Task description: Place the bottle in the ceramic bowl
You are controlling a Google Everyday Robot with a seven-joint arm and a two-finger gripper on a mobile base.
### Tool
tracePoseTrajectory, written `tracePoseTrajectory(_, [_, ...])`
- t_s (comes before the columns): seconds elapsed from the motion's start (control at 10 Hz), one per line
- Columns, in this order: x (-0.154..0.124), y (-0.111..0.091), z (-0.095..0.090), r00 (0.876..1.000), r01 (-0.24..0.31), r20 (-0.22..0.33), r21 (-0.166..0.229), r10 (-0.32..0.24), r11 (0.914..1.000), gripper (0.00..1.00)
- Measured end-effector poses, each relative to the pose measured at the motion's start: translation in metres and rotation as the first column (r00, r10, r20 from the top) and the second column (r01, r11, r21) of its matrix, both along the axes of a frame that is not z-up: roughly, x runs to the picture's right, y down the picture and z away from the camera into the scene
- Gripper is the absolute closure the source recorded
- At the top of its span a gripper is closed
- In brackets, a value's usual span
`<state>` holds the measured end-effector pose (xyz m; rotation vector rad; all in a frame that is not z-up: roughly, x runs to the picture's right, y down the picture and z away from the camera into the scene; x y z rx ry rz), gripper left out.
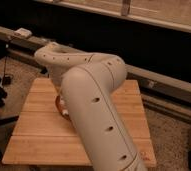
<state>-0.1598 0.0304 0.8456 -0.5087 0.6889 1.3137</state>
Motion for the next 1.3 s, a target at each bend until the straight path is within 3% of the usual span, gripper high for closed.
tracePoseTrajectory(0.2, [0.004, 0.005, 0.004, 1.0, 0.008, -0.005, 0.006, -0.008, 1.0, 0.24])
tracePoseTrajectory(0.6, [0.011, -0.006, 0.003, 1.0, 0.007, -0.003, 0.044, -0.007, 0.999, 0.22])
tracePoseTrajectory(0.7, [0.012, -0.011, -0.002, 1.0, -0.006, 0.023, 0.071, 0.004, 0.9975, 0.22])
tracePoseTrajectory(1.0, [0.011, -0.02, -0.022, 0.988, -0.081, 0.145, 0.169, 0.056, 0.9823, 0.22])
tracePoseTrajectory(1.3, [0.007, -0.02, -0.025, 0.985, -0.088, 0.163, 0.177, 0.059, 0.9803, 0.22])
